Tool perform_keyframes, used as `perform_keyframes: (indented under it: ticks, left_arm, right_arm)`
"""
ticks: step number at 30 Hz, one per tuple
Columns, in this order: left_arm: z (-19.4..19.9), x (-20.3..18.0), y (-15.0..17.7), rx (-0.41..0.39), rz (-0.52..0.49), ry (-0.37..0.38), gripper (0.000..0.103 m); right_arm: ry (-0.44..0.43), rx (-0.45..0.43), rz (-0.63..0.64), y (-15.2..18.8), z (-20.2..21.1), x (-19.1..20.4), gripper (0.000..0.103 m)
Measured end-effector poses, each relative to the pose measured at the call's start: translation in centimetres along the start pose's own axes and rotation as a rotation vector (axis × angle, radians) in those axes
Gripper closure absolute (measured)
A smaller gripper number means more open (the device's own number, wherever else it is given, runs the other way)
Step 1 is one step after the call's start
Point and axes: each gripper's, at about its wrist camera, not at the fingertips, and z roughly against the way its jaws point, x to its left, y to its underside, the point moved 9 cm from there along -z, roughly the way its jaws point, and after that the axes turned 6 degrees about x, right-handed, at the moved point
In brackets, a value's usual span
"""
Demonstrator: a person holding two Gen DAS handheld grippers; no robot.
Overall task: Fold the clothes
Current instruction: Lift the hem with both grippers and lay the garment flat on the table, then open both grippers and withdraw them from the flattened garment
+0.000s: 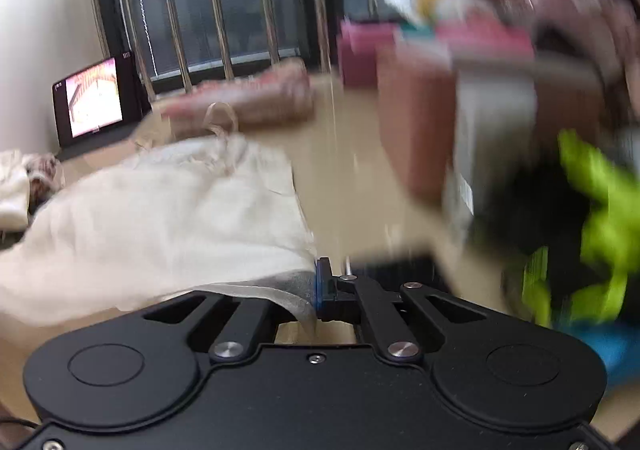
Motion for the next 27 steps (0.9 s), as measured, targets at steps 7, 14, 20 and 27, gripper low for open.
perform_keyframes:
  ticks: [7, 14, 20, 27]
  left_arm:
    - [1.2, -0.6, 0.3, -0.034, -0.107, -0.040, 0.097]
    - [4.4, -0.7, 2.6, -0.123, -0.251, -0.092, 0.009]
    - [7.5, -0.2, 4.7, -0.182, -0.394, -0.036, 0.003]
    - [10.1, 0.4, 1.4, -0.270, -0.101, 0.267, 0.003]
  right_arm:
    - [0.038, -0.010, 0.095, 4.6, 1.2, 1.4, 0.099]
    - [0.038, 0.033, 0.227, 5.8, 3.0, 1.9, 0.032]
    - [-0.074, 0.038, 0.261, 7.4, 7.5, 2.9, 0.017]
    - [-0.190, -0.081, 0.150, 5.3, 9.2, 4.3, 0.032]
